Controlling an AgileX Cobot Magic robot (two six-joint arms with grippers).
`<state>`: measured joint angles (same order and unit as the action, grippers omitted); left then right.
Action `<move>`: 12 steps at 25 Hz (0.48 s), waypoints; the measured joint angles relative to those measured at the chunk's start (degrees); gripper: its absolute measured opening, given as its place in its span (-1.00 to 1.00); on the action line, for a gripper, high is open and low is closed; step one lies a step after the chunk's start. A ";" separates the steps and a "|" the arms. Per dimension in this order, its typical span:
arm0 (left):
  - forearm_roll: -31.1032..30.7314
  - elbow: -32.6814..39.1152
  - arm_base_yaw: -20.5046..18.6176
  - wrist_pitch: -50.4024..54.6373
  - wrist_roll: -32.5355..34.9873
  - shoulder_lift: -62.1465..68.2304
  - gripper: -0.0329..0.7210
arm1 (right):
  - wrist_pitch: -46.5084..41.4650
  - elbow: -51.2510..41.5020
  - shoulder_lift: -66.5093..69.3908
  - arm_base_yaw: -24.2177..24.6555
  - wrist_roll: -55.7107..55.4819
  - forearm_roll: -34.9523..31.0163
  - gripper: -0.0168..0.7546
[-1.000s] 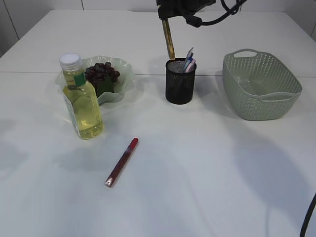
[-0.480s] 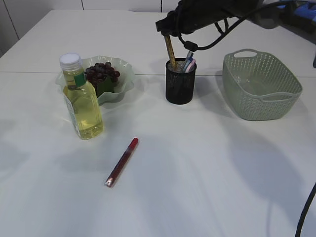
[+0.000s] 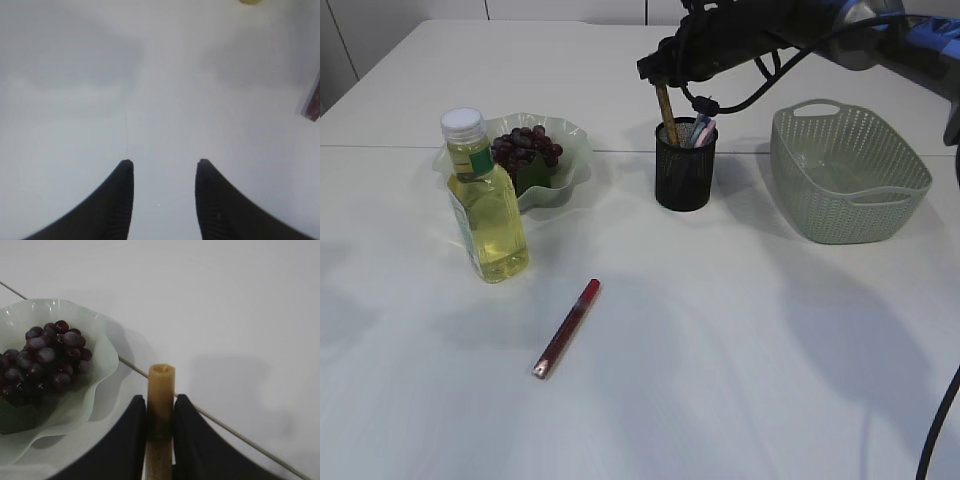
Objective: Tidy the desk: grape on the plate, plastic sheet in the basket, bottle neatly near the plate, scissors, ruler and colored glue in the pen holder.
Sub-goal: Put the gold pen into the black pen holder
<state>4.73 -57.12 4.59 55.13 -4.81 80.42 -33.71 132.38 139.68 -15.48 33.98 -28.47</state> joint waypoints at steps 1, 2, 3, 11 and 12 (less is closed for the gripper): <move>0.00 0.00 0.00 0.00 0.00 0.00 -0.12 | -0.65 0.00 0.00 0.00 0.00 0.00 -0.45; 0.00 0.00 0.00 0.00 0.00 0.00 -0.12 | -1.42 0.00 0.00 0.00 0.00 0.00 -0.35; 0.00 0.00 0.00 0.00 0.00 0.00 -0.12 | -2.25 0.00 0.00 0.00 0.00 0.00 -0.22; 0.00 0.00 0.00 0.00 0.00 0.00 -0.12 | -9.67 0.00 -4.30 0.00 -7.80 3.77 0.11; 0.00 0.00 0.00 0.00 0.00 0.00 -0.12 | -11.01 0.00 -5.67 0.00 -10.19 5.17 0.12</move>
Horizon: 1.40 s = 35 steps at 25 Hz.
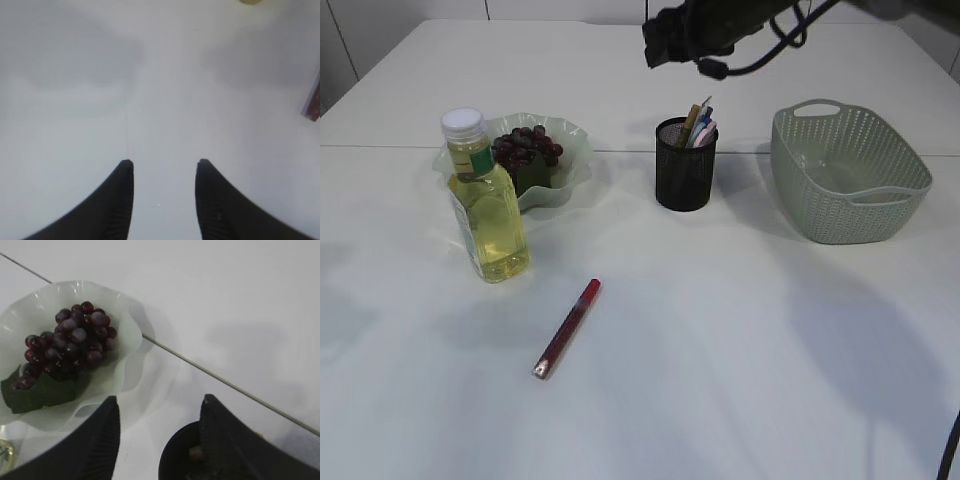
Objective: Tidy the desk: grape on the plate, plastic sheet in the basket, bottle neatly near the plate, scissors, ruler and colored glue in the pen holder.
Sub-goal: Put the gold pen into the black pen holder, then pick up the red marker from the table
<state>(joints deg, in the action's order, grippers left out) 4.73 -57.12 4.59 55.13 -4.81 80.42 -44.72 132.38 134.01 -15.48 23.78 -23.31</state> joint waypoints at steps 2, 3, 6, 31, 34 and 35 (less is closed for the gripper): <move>0.00 0.00 0.00 0.00 0.00 0.00 -0.12 | -3.41 0.00 -3.69 0.00 -6.55 3.19 0.13; -0.13 0.00 0.00 0.00 0.00 0.00 -0.12 | -5.74 0.00 -5.21 0.00 -9.96 4.53 0.13; -0.64 0.00 0.00 0.00 0.00 0.00 -0.12 | -13.44 0.00 -9.93 -0.26 -18.34 7.42 0.13; -1.30 0.00 0.00 -0.11 0.00 0.00 -0.12 | -26.96 0.14 -3.21 -24.37 -77.39 26.87 0.05; -1.30 0.00 0.00 -0.11 0.00 0.00 -0.12 | -26.96 0.14 -0.55 -24.37 -79.51 26.25 0.05; -1.30 0.00 0.00 -0.23 0.00 0.00 -0.12 | -26.96 0.14 0.38 -24.37 -79.84 26.10 0.05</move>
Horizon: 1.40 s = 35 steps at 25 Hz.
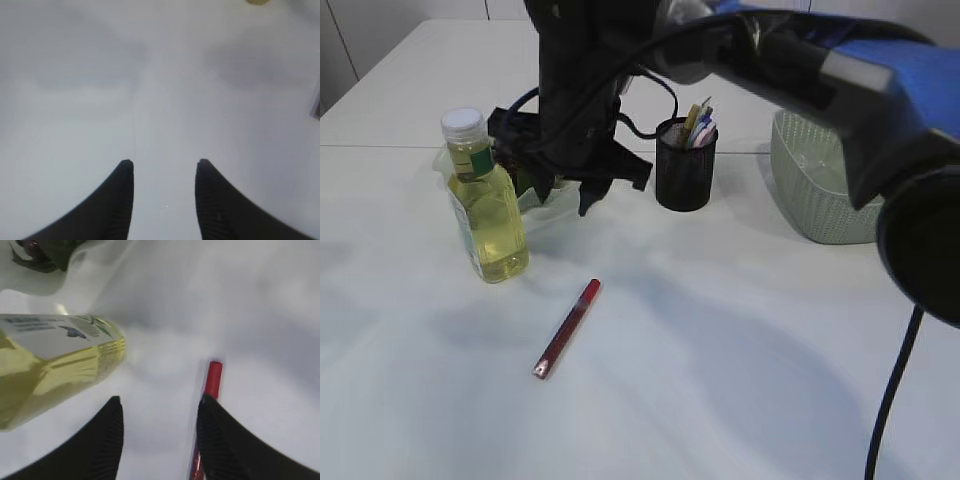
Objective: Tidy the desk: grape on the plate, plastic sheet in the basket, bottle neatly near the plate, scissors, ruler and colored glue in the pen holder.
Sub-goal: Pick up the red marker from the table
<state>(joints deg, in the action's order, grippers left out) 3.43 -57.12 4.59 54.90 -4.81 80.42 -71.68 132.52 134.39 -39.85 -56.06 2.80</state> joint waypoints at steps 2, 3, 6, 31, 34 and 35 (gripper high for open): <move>0.00 0.00 0.00 0.01 0.00 0.00 -0.12 | 0.13 0.00 1.79 0.00 -0.41 -0.35 0.05; 0.00 0.00 0.00 -0.08 0.00 0.00 -0.12 | 0.13 0.00 2.51 0.00 -0.65 -0.48 0.05; 0.00 0.00 0.00 -0.21 0.00 0.00 -0.12 | 0.13 0.00 4.41 0.00 -0.98 -0.85 0.05; 0.00 0.00 0.00 -0.67 0.00 0.00 -0.13 | 0.50 0.00 12.13 0.38 -2.37 -2.18 0.05; 0.00 0.00 0.00 -0.70 0.00 0.00 -0.13 | 0.59 0.00 12.22 0.38 -2.37 -2.05 0.05; 0.00 0.00 0.00 -0.79 0.00 0.00 -0.13 | 0.59 0.00 12.22 0.38 -2.37 -1.75 0.05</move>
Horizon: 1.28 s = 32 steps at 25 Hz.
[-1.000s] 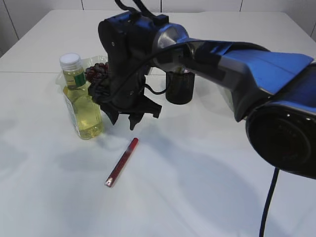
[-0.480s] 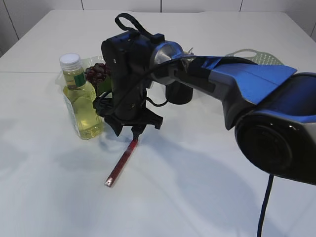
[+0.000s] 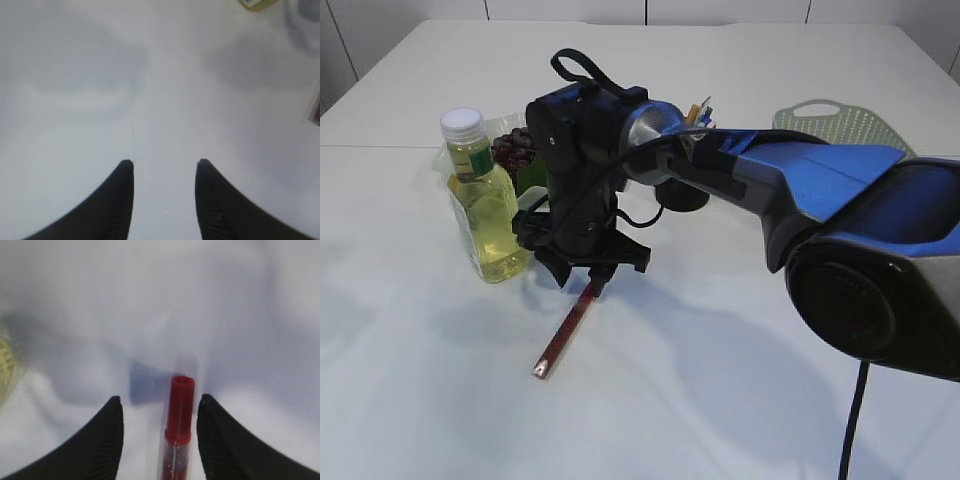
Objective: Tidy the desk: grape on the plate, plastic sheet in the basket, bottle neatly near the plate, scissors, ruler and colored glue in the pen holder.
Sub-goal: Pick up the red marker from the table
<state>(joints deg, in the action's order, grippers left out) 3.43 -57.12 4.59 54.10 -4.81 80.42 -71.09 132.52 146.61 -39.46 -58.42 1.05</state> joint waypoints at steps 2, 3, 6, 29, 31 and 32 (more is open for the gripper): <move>0.00 0.00 0.00 -0.13 0.00 0.00 -0.13 | 0.00 0.00 0.00 0.00 0.00 0.49 0.05; 0.00 0.00 0.00 -0.23 0.00 0.00 -0.13 | 0.00 0.00 0.00 0.00 0.00 0.63 0.05; 0.00 0.00 0.00 -0.42 0.00 0.00 -0.13 | 0.00 0.00 0.00 0.00 0.00 1.14 0.05; 0.00 0.00 0.00 -0.68 0.00 0.00 -0.13 | 0.24 0.03 0.94 0.00 -0.11 1.75 -0.26; 0.00 0.00 0.00 -0.68 0.00 0.00 -0.13 | 0.24 0.03 0.94 0.00 -0.11 1.85 -0.36; 0.00 0.00 0.00 -0.68 0.00 0.00 -0.13 | 0.24 0.03 0.94 0.00 -0.11 1.85 -0.39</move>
<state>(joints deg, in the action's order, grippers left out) 3.43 -57.12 4.59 53.42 -4.81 80.42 -70.85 132.55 147.55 -39.46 -58.53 2.90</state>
